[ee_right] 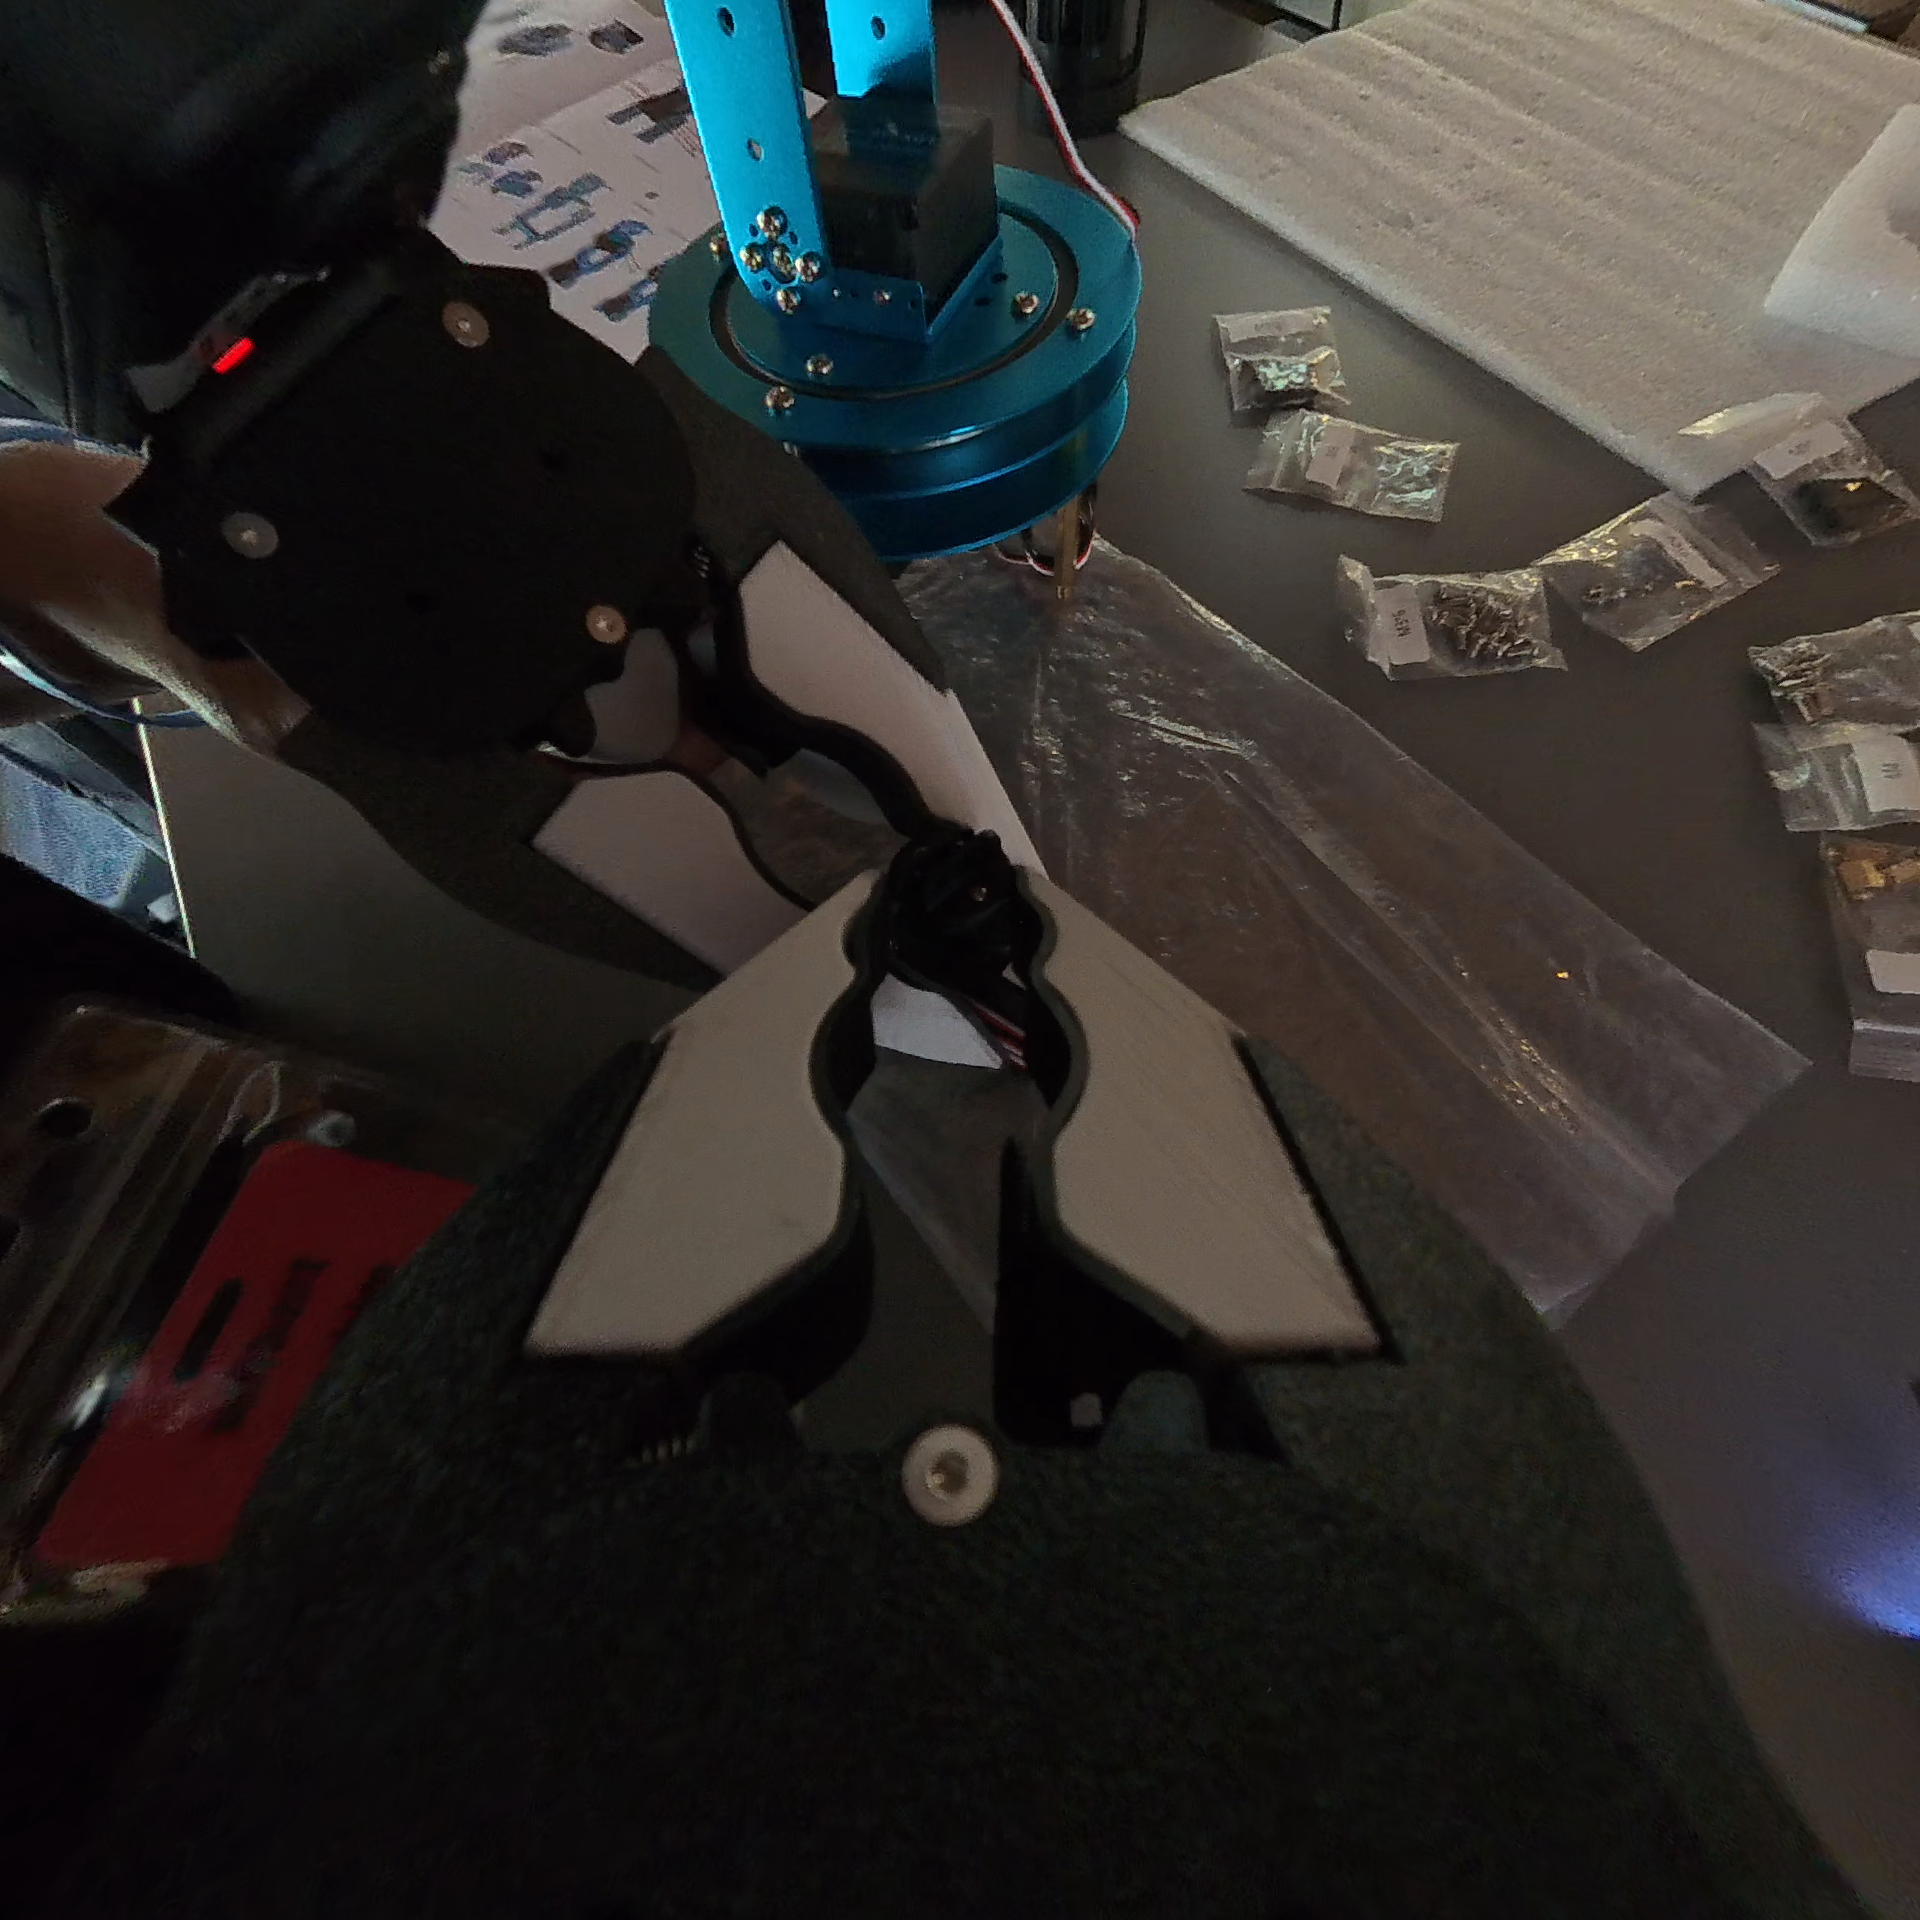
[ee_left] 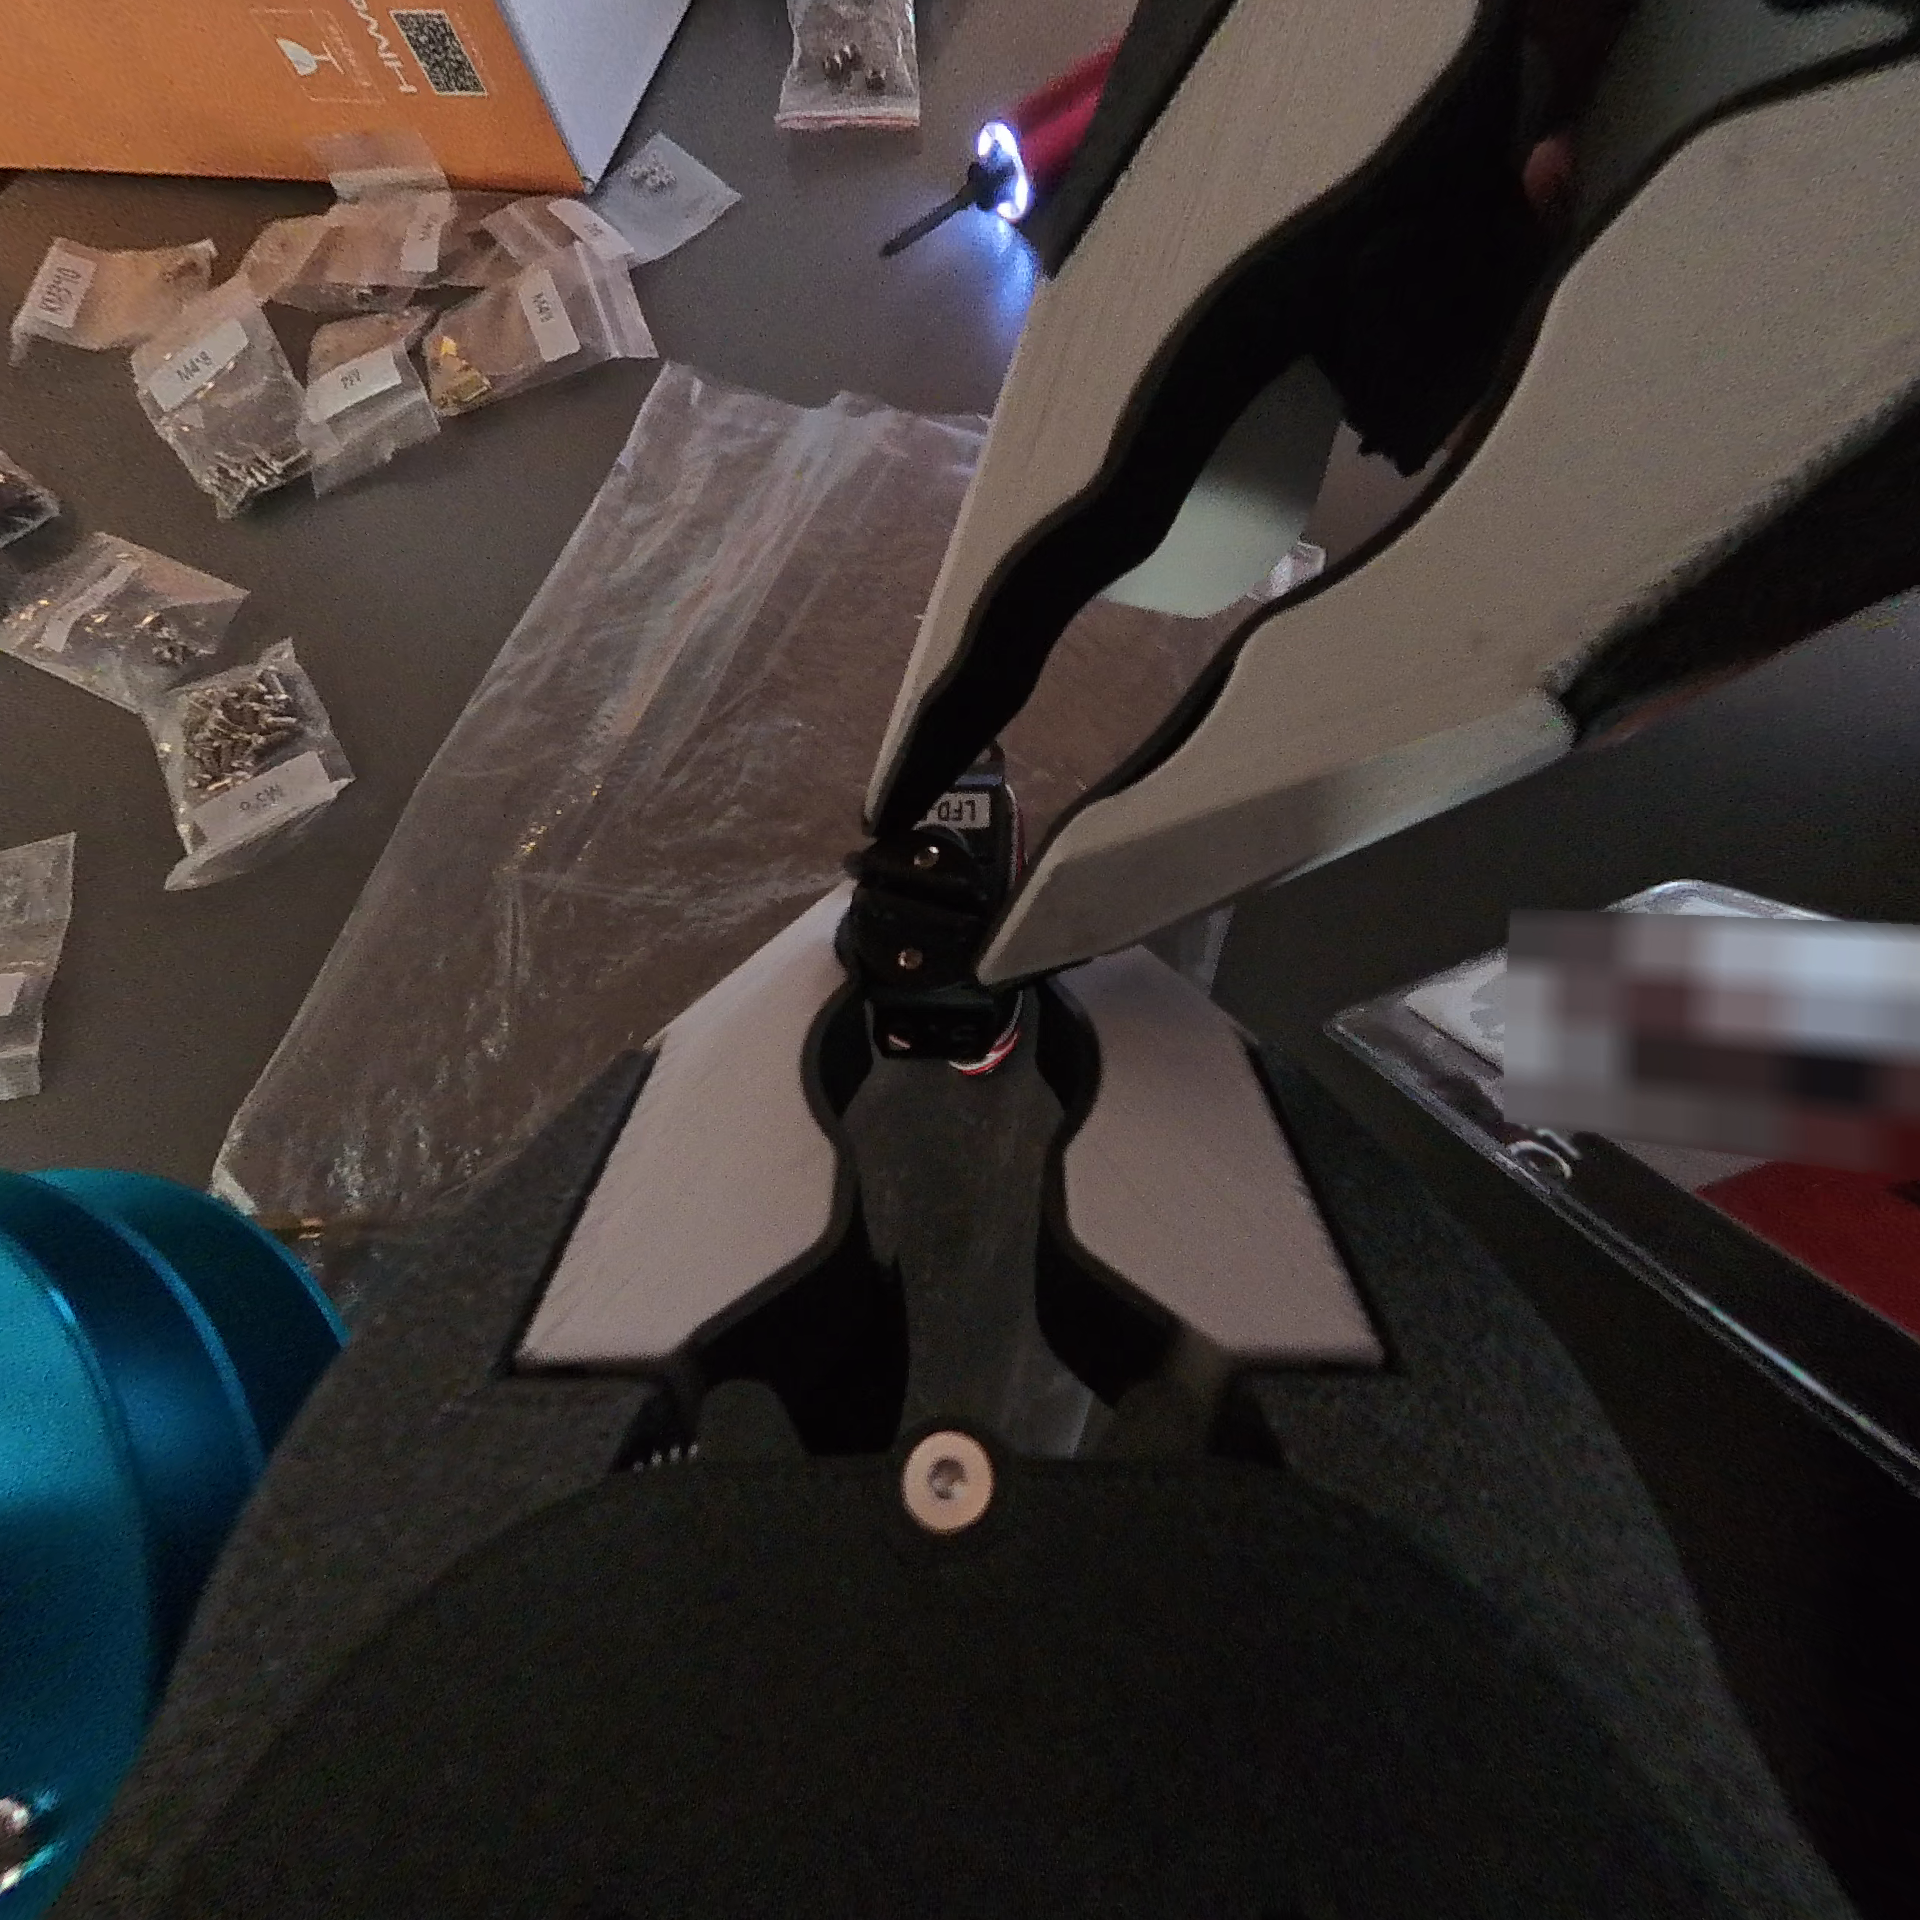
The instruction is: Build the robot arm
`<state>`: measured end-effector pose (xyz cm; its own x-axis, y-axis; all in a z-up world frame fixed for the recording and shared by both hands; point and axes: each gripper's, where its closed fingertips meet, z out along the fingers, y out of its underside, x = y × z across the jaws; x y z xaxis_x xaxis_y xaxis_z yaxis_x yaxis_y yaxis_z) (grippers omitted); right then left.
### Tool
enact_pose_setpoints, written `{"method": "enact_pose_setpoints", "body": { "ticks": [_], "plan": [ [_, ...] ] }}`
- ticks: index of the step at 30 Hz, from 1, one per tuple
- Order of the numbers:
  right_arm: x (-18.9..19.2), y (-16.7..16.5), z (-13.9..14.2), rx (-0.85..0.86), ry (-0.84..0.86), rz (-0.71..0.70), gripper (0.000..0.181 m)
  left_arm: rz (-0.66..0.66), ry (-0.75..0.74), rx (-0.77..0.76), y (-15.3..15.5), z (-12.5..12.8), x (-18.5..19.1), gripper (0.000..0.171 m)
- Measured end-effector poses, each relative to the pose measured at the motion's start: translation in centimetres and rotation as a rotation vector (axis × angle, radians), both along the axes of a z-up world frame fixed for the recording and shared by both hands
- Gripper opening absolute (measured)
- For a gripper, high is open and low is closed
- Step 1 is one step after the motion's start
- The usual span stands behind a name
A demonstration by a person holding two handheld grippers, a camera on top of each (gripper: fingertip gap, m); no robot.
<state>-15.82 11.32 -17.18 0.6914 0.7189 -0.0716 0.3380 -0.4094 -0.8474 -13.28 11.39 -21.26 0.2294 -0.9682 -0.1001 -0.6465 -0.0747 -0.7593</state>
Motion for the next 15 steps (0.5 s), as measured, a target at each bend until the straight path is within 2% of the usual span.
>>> {"method": "enact_pose_setpoints", "body": {
  "ticks": [4,11,15],
  "plan": [
    [0.02,-0.18,0.09,-0.042,0.065,0.034,0.023,-0.004,0.003,0.007,-0.06,-0.05,0.01,0.025],
    [0.04,-0.23,0.37,-0.210,0.298,0.040,0.023,-0.004,0.004,-0.005,-0.05,-0.11,0.03,0.026],
    [0.01,-0.15,0.38,-0.229,0.327,0.059,0.022,-0.002,0.002,-0.013,-0.03,-0.14,0.01,0.026]
  ]
}}
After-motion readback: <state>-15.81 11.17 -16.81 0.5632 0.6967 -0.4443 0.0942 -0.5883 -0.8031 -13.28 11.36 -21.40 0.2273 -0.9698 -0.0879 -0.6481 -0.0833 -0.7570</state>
